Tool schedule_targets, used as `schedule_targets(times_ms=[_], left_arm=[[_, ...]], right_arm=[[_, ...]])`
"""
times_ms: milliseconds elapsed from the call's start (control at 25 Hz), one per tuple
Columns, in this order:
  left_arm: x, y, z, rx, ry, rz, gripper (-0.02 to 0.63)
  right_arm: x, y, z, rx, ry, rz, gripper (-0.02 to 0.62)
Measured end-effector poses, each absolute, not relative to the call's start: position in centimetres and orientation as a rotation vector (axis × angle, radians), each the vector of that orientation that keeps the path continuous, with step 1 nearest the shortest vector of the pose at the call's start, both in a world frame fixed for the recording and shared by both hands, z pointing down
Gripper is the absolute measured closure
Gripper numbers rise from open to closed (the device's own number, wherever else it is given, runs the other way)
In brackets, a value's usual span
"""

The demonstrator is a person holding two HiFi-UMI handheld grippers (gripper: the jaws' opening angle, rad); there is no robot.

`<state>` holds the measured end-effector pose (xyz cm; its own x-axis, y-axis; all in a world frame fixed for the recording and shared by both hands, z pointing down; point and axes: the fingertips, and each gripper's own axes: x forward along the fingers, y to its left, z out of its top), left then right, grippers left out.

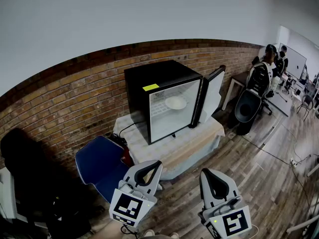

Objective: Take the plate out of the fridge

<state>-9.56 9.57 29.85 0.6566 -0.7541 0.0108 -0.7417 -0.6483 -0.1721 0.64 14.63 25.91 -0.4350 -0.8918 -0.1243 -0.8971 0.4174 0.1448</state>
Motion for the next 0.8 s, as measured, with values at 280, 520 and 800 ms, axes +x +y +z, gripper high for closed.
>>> schedule_targets(times_ms=[280, 520, 800], left_arm=[[-9.4, 10.1, 30.2, -2.721, 1.241, -0.126, 0.588], [-8.9, 10.5, 30.4, -2.724, 1.233, -0.140, 0.588], [-8.2, 10.7, 30.5, -2.706, 1.235, -0.148, 0.588]], right_arm=[[1.1, 15.1, 26.2, -1.635, 2.603, 0.234, 0.565], [1.5, 15.3, 26.6, -1.640, 2.605, 0.224, 0.565], [2.4, 15.5, 27.0, -1.629, 2.608, 0.211, 0.565]])
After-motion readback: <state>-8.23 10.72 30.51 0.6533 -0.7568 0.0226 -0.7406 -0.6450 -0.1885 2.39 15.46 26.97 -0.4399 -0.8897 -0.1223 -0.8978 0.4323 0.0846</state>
